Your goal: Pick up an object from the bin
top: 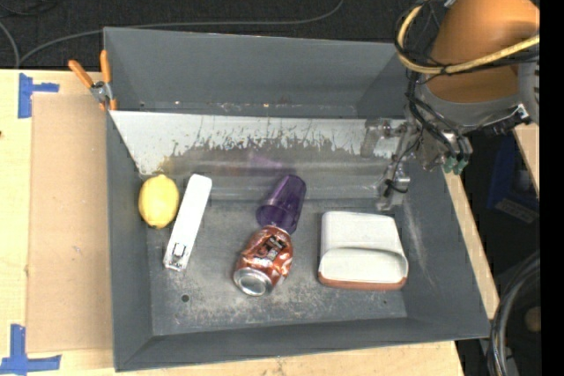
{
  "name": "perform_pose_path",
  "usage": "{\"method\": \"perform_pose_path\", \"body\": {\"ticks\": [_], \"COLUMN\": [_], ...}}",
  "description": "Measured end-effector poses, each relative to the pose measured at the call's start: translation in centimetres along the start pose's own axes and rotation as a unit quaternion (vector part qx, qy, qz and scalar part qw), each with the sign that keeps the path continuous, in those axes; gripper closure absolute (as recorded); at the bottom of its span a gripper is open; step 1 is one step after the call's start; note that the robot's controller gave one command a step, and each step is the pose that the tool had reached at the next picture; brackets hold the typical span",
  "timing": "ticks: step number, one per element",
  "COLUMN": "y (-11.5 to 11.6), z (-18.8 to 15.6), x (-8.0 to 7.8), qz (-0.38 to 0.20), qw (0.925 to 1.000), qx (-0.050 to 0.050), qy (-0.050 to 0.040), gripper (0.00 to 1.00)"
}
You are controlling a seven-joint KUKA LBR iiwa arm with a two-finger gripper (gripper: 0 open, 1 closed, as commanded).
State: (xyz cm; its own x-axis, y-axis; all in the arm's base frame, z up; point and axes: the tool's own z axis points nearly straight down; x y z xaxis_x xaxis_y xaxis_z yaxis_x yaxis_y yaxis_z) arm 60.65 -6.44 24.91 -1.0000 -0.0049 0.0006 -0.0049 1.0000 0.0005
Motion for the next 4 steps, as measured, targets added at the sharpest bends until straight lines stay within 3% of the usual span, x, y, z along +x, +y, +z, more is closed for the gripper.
{"method": "perform_pose_path", "body": {"ticks": [1,2,3,4], "y": [0.0,0.0,1.3,4.7], "z": [0.0,0.0,4.3,5.0], "x": [0.0,0.0,1.5,1.5], "qz": [0.000,0.000,-0.061,0.007], "qw": [1.0000,1.0000,0.9981,1.0000], "qx": [0.000,0.000,-0.001,-0.001], "qy": [0.0000,0.0000,0.0008,-0.0004], "gripper": [1.00,1.00,1.00,1.00]}}
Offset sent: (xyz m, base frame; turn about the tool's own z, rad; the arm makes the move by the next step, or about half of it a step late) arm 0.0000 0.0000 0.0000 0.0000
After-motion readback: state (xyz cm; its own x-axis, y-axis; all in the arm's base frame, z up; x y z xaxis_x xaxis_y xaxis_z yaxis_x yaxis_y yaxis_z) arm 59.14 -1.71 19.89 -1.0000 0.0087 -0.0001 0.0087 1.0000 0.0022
